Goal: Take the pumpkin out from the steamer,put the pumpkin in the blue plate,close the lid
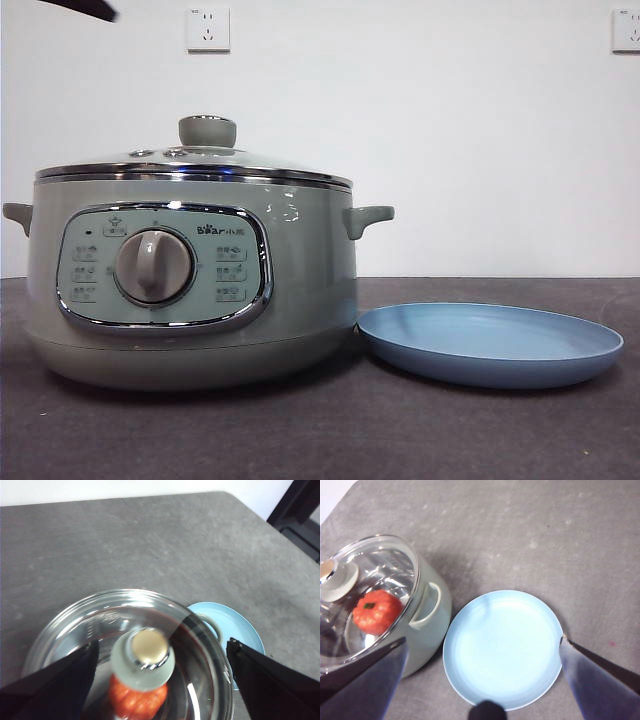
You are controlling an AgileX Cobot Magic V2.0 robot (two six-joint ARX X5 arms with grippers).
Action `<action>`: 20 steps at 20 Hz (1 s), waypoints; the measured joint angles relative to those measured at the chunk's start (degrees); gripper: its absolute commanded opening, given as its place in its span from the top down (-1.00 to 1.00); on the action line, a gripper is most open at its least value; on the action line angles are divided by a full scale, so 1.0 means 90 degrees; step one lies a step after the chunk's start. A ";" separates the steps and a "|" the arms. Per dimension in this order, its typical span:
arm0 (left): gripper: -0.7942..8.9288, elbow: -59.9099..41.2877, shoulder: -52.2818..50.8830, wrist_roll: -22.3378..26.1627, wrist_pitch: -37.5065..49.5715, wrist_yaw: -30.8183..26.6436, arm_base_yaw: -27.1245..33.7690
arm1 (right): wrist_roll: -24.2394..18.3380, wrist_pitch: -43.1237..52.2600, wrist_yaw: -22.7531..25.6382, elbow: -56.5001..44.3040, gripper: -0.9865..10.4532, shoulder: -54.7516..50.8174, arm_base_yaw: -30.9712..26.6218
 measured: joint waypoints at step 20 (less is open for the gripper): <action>0.48 0.0566 0.2137 0.0775 -0.0270 -0.1421 -0.0996 | 0.0002 -0.0304 0.0000 0.0000 -0.05 0.0000 0.0073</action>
